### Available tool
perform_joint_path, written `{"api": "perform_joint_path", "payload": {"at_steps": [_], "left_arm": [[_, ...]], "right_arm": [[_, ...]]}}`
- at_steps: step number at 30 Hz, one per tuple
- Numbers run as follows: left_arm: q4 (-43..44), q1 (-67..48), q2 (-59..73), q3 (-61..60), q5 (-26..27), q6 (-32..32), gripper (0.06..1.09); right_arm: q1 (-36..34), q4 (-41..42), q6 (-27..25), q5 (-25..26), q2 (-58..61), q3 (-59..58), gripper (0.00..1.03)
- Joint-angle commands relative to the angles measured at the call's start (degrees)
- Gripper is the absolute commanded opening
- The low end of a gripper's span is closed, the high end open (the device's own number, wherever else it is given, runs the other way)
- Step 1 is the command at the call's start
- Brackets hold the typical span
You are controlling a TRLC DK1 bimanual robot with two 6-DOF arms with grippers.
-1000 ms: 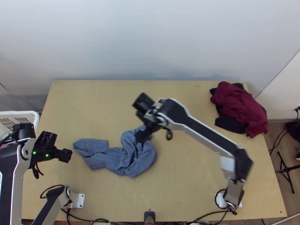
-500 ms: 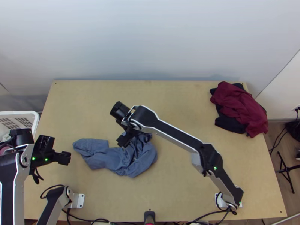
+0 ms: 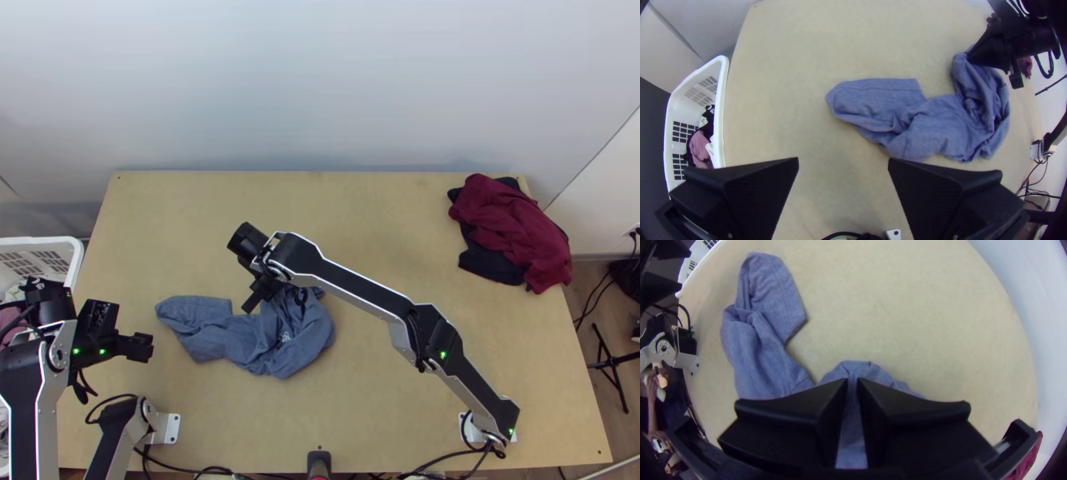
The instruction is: Fold the t-shirt
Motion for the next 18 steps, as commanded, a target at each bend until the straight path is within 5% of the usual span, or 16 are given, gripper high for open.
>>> {"api": "perform_joint_path", "payload": {"at_steps": [1, 13, 18], "left_arm": [[0.50, -0.06, -0.34, -0.64, -0.12, 0.73, 1.04], [2.69, 0.03, 0.10, -1.34, -0.12, 2.23, 1.04], [7.00, -1.82, 2.82, -1.25, 0.05, 1.44, 1.04]], "right_arm": [[-0.48, 0.41, -1.20, 0.15, -0.14, -2.46, 0.03], [-5.49, -0.91, -1.37, 0.33, -19.38, -0.27, 0.03], [-15.07, -12.60, -2.34, 0.24, -30.37, -1.85, 0.03]]}}
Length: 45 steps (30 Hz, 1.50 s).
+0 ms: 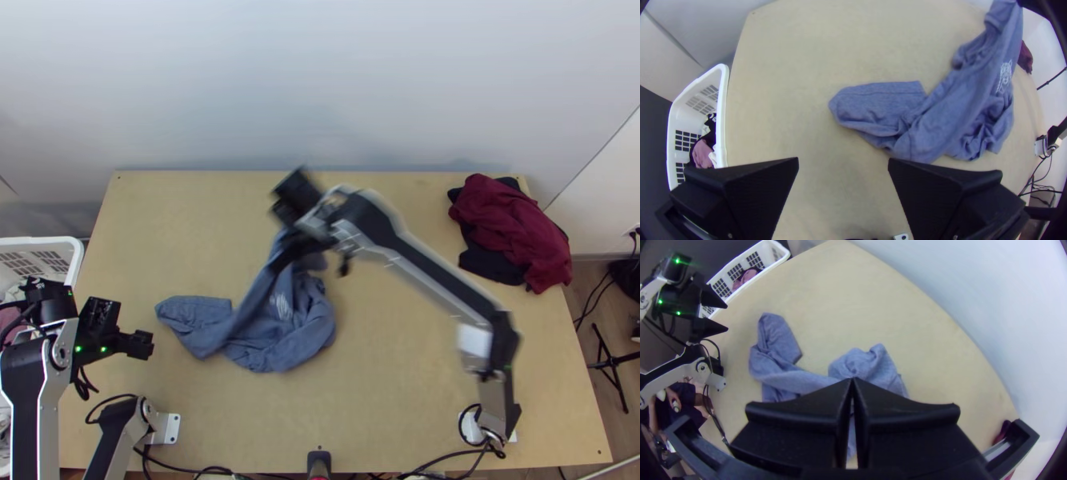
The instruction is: Fold the t-shirt
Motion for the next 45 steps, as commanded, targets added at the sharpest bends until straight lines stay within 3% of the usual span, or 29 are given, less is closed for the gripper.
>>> {"api": "perform_joint_path", "payload": {"at_steps": [1, 8, 13, 19, 23, 31, 34, 45], "left_arm": [[4.73, -2.24, 3.31, 0.34, 0.27, -0.77, 1.04], [9.65, -6.19, 11.66, 3.77, 0.19, -1.91, 1.04], [12.20, -13.49, 16.49, 5.79, 0.10, -4.73, 1.04], [14.22, -26.32, 23.35, 9.13, -1.48, -8.07, 1.04], [17.56, -39.59, 28.27, 12.56, -3.33, -9.65, 1.04], [20.73, -62.00, 47.52, 28.82, -7.29, -12.37, 1.03], [22.75, -68.68, 53.84, 34.27, -10.98, -13.08, 1.03], [24.16, -75.36, 66.06, 43.85, -11.50, -16.94, 1.03]], "right_arm": [[-11.48, -11.85, -1.29, 0.04, -14.89, -1.61, 0.03], [-32.13, -18.97, -4.90, -1.01, -35.36, -20.07, 0.03], [-45.76, -21.16, -12.54, -2.16, -49.51, -42.04, 0.04], [-61.93, -19.85, -18.87, -2.16, -55.49, -60.58, 0.04], [-63.33, -15.89, -19.05, -2.24, -57.42, -66.56, 0.04], [-59.47, -12.99, -15.35, -2.24, -55.40, -66.74, 0.04], [-59.38, -12.38, -15.00, -2.24, -54.79, -67.09, 0.04], [-62.89, -11.41, -15.71, -2.16, -54.17, -66.21, 0.04]]}}
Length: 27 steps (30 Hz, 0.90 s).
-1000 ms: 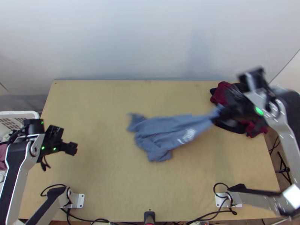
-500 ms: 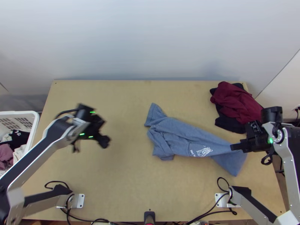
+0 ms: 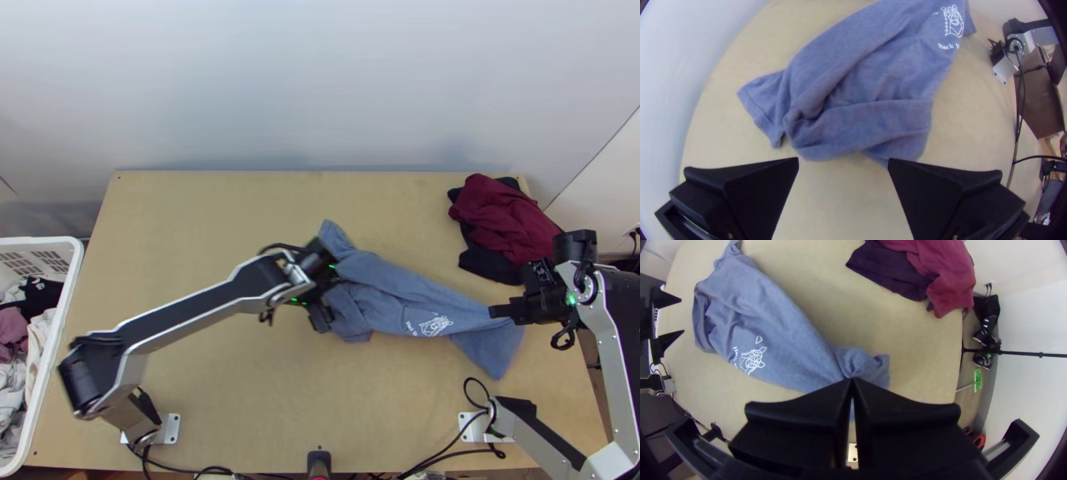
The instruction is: Fold the t-shirt
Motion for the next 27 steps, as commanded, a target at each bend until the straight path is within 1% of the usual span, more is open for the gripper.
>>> {"api": "perform_joint_path", "payload": {"at_steps": [1, 3, 4, 5, 7, 10, 12, 14, 15, 20, 22, 25, 27], "left_arm": [[1.36, -4.11, 7.36, 4.99, -0.68, -1.84, 1.03], [2.77, -4.20, 7.88, 4.28, -0.77, -1.93, 1.03], [3.38, -4.20, 8.41, 4.20, -0.77, -1.93, 1.00], [4.09, -4.28, 9.11, 4.20, -0.77, -1.93, 0.93], [5.84, -4.37, 10.34, 4.20, -0.86, -1.84, 0.75], [8.48, -4.28, 11.40, 3.58, -0.95, -1.84, 0.56], [10.15, -4.20, 11.66, 2.61, -1.39, -1.84, 0.36], [11.03, -3.93, 11.66, 2.00, -1.56, -1.40, 0.12], [11.03, -3.58, 11.57, 1.82, -1.56, -1.14, 0.10], [11.03, -0.77, 9.55, -0.29, -1.48, -0.79, 0.10], [10.33, 1.60, 6.30, -1.43, -1.12, -1.14, 0.10], [9.18, 6.35, -0.11, -3.89, 1.16, -1.58, 0.10], [8.48, 9.51, -3.98, -5.56, 1.25, -0.87, 0.10]], "right_arm": [[-1.83, 0.42, -0.34, 0.16, 0.21, -0.03, 0.04], [-1.92, 0.42, -0.34, 0.16, 0.12, -0.03, 0.04], [-1.92, 0.42, -0.34, 0.16, -0.06, -0.11, 0.04], [-1.92, 0.42, -0.34, 0.16, -0.23, -0.11, 0.04], [-2.00, 0.42, -0.34, 0.16, -0.41, -0.03, 0.04], [-2.27, 0.42, -0.43, 0.16, -0.58, -0.03, 0.04], [-2.53, 0.42, -0.43, 0.16, -0.67, -0.03, 0.04], [-2.53, 0.42, -0.78, 0.16, -0.85, 0.06, 0.04], [-2.62, 0.42, -0.87, 0.16, -1.02, 0.06, 0.04], [-3.32, 0.42, -1.48, 0.16, -1.02, 0.33, 0.04], [-4.02, 0.42, -1.57, 0.16, -1.02, 1.47, 0.04], [-4.90, 0.42, -1.48, 0.07, -1.29, 2.52, 0.04], [-4.90, 0.42, -1.40, 0.07, -1.73, 2.70, 0.04]]}}
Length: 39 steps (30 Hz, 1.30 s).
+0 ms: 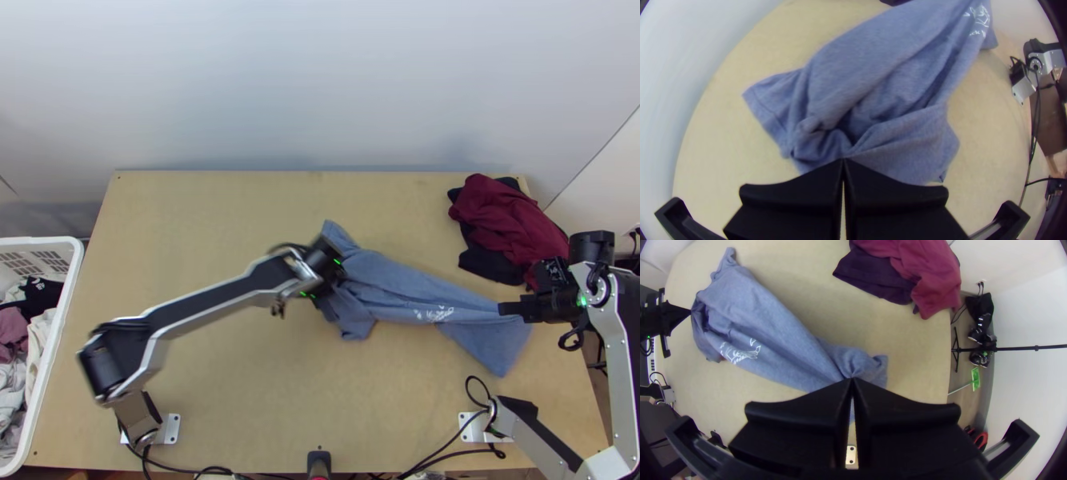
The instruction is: Fold the t-shirt
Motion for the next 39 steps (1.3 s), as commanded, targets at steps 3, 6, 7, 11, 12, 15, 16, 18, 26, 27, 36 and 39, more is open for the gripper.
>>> {"api": "perform_joint_path", "payload": {"at_steps": [3, 6, 7, 11, 12, 15, 16, 18, 26, 27, 36, 39], "left_arm": [[-4.72, 13.50, -14.33, -4.71, 3.00, 0.94, 0.10], [-7.27, 18.16, -19.25, -5.94, 4.85, 1.30, 0.10], [-7.97, 19.13, -20.74, -6.38, 4.85, 2.17, 0.10], [-10.25, 24.75, -27.86, -6.91, 4.85, 1.74, 0.10], [-10.52, 26.33, -29.71, -7.26, 4.85, 1.38, 0.10], [-10.78, 31.17, -34.80, -9.81, 4.94, 0.86, 0.10], [-10.78, 32.84, -36.30, -10.86, 4.85, 0.86, 0.10], [-10.78, 36.35, -38.76, -12.36, 4.94, 0.94, 0.10], [-6.04, 39.52, -40.08, -17.10, 5.55, 1.38, 0.10], [-3.31, 39.96, -39.11, -18.16, 5.55, 1.56, 0.10], [11.28, 44.79, -21.62, -15.96, 2.48, 2.09, 0.10], [13.92, 45.23, -19.60, -16.31, -0.16, 2.00, 0.10]], "right_arm": [[-0.24, -0.33, -0.11, -0.15, -1.27, 1.69, 0.04], [0.28, -0.59, -0.11, -0.15, -1.36, 1.52, 0.04], [0.19, -0.59, -0.11, -0.15, -1.36, 1.52, 0.04], [2.04, -1.56, 0.25, -1.99, -2.06, 1.61, 0.04], [3.45, -2.00, 0.69, -2.78, -2.15, 1.34, 0.04], [10.83, -2.00, 3.32, -3.31, -1.71, 0.29, 0.08], [13.29, -1.74, 4.46, -3.31, -1.18, 0.46, 0.08], [17.42, -1.03, 6.49, -3.40, 0.31, 1.96, 0.08], [26.03, 8.46, 13.25, -6.91, 8.57, 5.74, 0.08], [25.95, 11.98, 14.40, -6.91, 9.28, 5.21, 0.08], [23.93, 26.04, 18.97, -6.65, 18.42, 3.54, 0.18], [21.29, 27.71, 18.97, -6.56, 18.42, 2.31, 0.21]]}}
